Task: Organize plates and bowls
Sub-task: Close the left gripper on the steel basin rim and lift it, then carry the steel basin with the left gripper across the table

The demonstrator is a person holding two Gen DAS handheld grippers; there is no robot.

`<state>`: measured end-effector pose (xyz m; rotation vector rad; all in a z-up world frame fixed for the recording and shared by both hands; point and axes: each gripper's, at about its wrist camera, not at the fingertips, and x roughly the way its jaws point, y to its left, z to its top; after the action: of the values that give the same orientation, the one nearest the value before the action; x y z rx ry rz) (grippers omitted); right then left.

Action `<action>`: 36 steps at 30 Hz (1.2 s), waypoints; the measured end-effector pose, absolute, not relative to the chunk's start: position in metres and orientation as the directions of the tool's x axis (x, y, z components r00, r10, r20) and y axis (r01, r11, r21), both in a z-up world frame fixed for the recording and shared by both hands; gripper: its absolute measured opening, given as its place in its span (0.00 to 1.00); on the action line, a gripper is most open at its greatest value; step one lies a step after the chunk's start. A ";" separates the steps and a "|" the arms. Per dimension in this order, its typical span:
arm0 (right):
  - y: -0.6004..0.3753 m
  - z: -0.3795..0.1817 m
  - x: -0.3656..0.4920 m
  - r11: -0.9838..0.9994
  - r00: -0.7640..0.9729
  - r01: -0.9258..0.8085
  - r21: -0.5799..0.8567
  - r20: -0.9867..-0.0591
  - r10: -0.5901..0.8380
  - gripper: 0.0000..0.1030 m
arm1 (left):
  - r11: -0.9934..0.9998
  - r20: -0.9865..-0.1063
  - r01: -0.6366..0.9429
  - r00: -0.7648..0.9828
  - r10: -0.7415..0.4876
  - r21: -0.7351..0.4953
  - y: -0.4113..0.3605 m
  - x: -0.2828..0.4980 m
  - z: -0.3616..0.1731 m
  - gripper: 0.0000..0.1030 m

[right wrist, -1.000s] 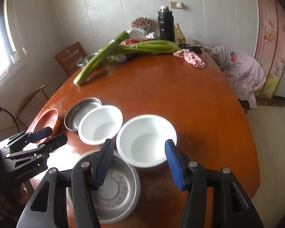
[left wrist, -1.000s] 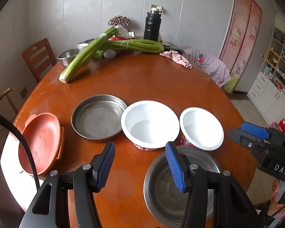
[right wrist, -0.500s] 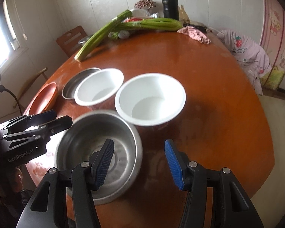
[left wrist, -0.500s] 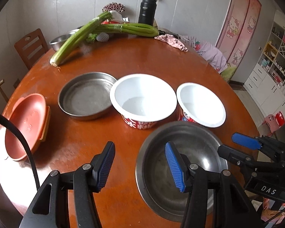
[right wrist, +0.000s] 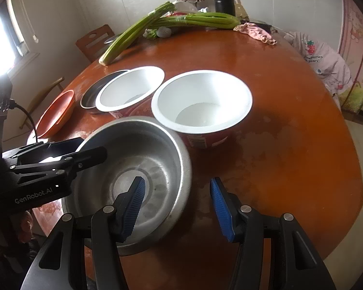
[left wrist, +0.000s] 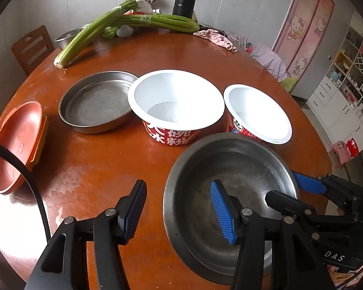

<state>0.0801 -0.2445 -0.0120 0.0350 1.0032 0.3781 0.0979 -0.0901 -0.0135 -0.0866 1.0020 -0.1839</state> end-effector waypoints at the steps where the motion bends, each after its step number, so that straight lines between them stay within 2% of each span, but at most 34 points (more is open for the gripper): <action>1: -0.244 -0.013 0.080 0.933 0.477 -0.297 0.204 -0.815 0.330 0.56 | 0.980 -0.830 0.115 0.521 -0.198 -0.162 -0.090 0.098 -0.015 0.53; 12: -0.229 -0.017 0.076 0.916 0.464 -0.328 0.230 -0.806 0.369 0.56 | 0.968 -0.828 0.143 0.503 -0.249 -0.204 -0.091 0.101 -0.026 0.53; 16: -0.225 -0.017 0.074 0.914 0.462 -0.335 0.228 -0.806 0.371 0.56 | 0.962 -0.817 0.158 0.507 -0.274 -0.224 -0.092 0.099 -0.026 0.48; 36: -0.210 0.007 0.049 0.902 0.503 -0.388 0.191 -0.776 0.381 0.55 | 0.964 -0.794 0.152 0.547 -0.265 -0.217 -0.077 0.070 -0.005 0.48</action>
<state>0.0490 -0.2100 0.0068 -0.0082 0.9350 0.4640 0.0701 -0.0775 -0.0055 -0.1274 0.9619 -0.2482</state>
